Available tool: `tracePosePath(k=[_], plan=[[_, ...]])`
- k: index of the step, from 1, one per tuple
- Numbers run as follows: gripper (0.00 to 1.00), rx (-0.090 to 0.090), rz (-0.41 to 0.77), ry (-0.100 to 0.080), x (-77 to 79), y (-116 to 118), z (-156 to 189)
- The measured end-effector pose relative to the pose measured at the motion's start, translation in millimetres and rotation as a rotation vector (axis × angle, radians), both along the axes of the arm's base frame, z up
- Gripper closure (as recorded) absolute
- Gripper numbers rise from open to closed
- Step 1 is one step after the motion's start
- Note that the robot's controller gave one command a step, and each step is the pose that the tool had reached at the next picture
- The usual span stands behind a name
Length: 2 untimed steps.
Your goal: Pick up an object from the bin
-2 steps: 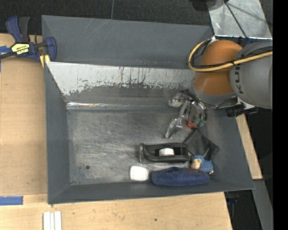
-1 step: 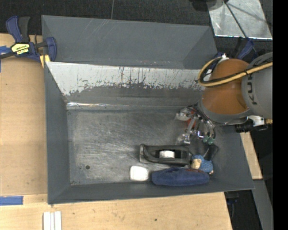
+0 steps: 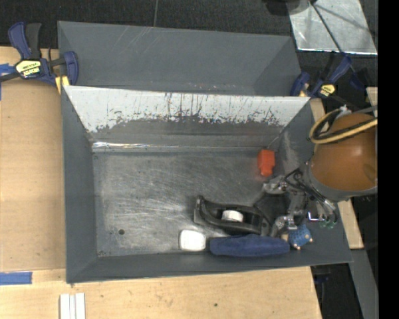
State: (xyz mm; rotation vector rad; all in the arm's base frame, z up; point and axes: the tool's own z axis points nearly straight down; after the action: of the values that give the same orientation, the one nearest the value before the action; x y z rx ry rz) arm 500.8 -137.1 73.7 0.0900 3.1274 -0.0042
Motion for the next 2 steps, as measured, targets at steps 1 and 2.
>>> tracePosePath(k=[1,2], plan=[[1.0,-0.002,-0.001,-0.014,4.4,0.2,2.6],[1.0,0.004,0.002,-0.008,1.7,-14.3,1.4]])
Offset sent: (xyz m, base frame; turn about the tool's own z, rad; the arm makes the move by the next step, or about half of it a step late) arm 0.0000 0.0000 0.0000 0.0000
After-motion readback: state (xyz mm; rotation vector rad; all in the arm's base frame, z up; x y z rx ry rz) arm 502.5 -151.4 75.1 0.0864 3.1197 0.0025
